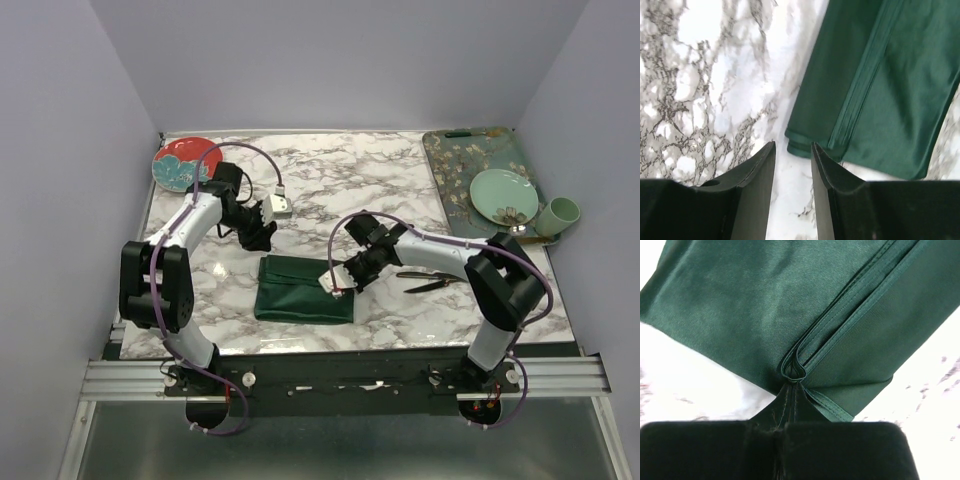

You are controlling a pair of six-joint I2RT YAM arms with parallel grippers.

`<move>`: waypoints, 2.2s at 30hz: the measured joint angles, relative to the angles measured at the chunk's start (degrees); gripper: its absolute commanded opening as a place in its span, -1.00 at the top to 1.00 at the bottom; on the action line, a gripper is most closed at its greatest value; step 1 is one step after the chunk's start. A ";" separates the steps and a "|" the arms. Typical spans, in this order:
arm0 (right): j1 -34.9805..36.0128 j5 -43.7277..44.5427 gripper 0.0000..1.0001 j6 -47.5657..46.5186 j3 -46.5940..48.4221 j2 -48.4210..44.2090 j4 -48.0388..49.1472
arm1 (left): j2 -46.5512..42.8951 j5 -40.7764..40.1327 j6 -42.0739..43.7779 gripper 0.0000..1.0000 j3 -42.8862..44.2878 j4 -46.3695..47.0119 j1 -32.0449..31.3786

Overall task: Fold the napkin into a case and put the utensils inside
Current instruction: Fold the lower triangle-folded napkin at the center of the board, then smooth out the 2/3-rectangle-folded napkin at the center of the board.

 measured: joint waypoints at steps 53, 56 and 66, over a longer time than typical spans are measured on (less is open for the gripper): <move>-1.62 2.29 -0.01 15.08 1.73 -15.56 -4.70 | 9.84 8.94 -83.21 0.38 -16.94 37.48 -0.66; -3.91 -1.09 0.20 24.61 8.24 -12.90 -6.73 | 9.84 8.96 -83.19 0.38 -17.05 37.68 -0.63; -13.75 -10.27 0.33 63.32 27.71 7.10 -9.60 | 9.42 8.85 -82.31 0.37 -17.25 37.75 -0.66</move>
